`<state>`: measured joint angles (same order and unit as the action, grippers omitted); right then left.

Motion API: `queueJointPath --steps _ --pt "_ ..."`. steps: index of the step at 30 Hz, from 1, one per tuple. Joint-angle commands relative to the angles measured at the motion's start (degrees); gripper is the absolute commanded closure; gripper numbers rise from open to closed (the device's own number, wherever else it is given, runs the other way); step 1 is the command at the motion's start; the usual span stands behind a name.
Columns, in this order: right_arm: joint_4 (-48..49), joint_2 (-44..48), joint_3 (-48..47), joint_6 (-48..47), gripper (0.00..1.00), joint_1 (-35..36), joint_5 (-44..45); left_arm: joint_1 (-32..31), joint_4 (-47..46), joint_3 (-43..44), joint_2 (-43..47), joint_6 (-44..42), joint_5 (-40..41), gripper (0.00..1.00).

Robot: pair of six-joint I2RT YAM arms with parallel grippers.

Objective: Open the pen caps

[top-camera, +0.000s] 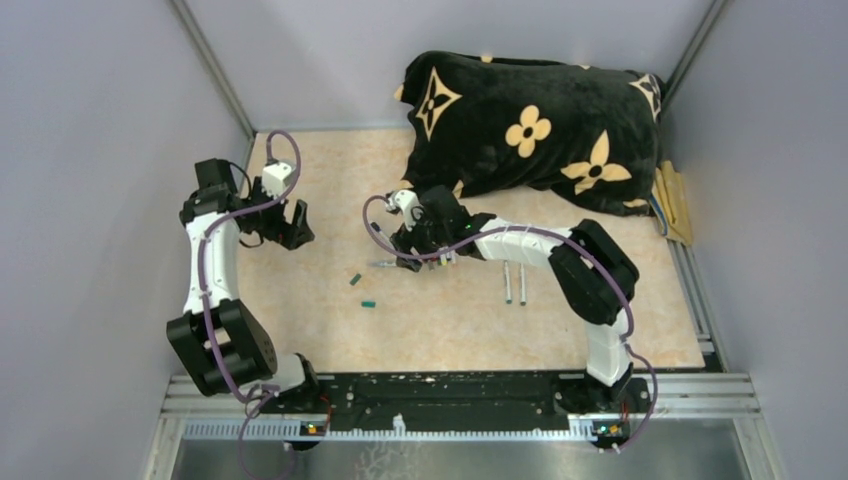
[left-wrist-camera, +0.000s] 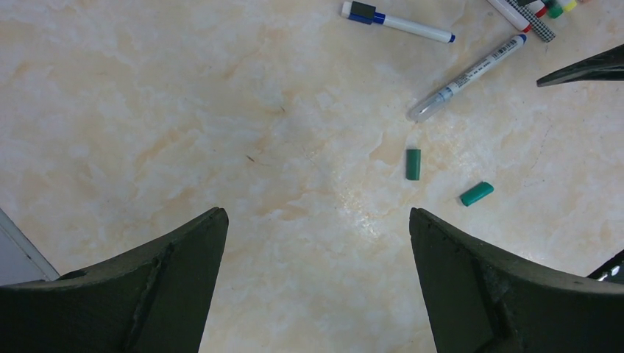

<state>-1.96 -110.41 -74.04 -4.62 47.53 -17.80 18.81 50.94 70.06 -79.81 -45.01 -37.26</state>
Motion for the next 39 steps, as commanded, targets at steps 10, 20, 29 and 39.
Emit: queueJointPath --steps 10,20,29,39 --pt "-3.5 -8.83 -7.04 -6.31 0.36 2.83 2.08 0.63 3.55 0.35 4.32 -0.84 -3.23 0.01" --pt "0.3 -7.15 -0.4 -6.4 0.53 3.38 5.94 0.65 4.86 1.2 5.65 -0.79 -7.95 0.01" --pt "5.56 -3.68 7.02 -4.51 0.95 6.21 7.9 0.68 4.81 0.47 4.44 -1.72 -8.81 0.01" --pt "8.32 3.58 9.77 1.03 1.0 5.46 4.91 0.58 10.52 -4.14 4.6 -16.61 -14.31 0.01"
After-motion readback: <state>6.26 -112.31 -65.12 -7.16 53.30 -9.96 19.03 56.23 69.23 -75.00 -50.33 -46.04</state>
